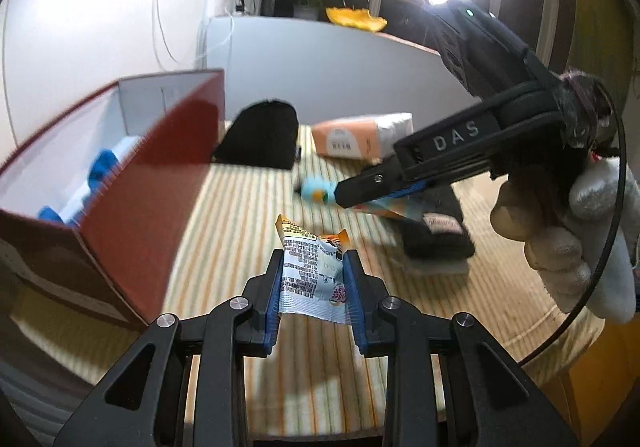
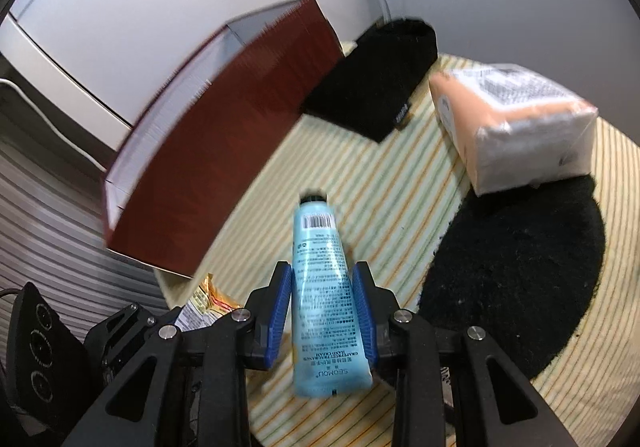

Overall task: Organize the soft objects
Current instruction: 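Carry the wrapper and tube over the shoebox and release both inside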

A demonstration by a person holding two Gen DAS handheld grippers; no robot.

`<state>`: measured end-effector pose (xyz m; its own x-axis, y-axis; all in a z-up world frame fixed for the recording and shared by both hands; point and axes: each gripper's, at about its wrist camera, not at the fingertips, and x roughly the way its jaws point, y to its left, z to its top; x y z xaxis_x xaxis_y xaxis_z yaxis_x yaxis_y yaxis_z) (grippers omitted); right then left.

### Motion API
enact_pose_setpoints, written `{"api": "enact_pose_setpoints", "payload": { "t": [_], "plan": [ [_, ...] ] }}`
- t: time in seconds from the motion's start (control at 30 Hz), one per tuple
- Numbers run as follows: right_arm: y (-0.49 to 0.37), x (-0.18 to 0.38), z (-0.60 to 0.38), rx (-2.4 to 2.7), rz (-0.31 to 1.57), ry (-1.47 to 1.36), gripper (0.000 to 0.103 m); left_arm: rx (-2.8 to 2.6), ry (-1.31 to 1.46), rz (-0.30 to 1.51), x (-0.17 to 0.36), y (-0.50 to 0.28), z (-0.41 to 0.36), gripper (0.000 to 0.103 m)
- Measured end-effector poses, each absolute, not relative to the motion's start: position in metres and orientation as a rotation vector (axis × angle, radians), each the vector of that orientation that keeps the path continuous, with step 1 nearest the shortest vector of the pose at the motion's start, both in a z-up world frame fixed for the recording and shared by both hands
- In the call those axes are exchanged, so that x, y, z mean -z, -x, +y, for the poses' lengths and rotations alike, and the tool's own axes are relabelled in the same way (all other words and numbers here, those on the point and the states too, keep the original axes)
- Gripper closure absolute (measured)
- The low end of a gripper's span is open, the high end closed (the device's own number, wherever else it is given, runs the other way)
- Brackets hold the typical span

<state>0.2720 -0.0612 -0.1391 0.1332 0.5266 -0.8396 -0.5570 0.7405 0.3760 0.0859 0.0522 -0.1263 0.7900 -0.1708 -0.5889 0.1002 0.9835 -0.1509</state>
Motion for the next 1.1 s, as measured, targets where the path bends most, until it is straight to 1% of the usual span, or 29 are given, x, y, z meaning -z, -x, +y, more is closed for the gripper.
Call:
{"api": "enact_pose_setpoints", "payload": {
  "t": [0.03,0.07,0.2,0.23,0.63,0.83,1.1],
  "plan": [
    [-0.272,0.132,-0.062,-0.79,1.193,0.023,0.078,0.147,0.115,0.634,0.121,-0.083,0.054,0.076],
    [-0.271,0.126,-0.063,-0.799,1.184,0.015,0.093,0.144,0.115,0.621,0.114,-0.081,0.057,0.076],
    [-0.274,0.096,-0.06,-0.819,1.144,-0.001,0.096,0.129,0.111,0.583,0.094,-0.082,0.07,0.076],
    [-0.275,0.089,-0.056,-0.812,1.122,0.018,0.099,0.114,0.109,0.573,0.09,-0.083,0.075,0.076],
    [-0.263,0.088,-0.025,-0.741,1.055,0.114,0.102,0.073,0.138,0.553,0.089,-0.08,0.102,0.076],
    [-0.258,0.059,-0.021,-0.755,0.99,0.127,0.102,0.076,0.147,0.54,0.084,-0.08,0.105,0.076],
    [-0.26,0.016,-0.01,-0.778,0.913,0.13,0.102,0.065,0.141,0.507,0.061,-0.08,0.12,0.076]
  ]
}}
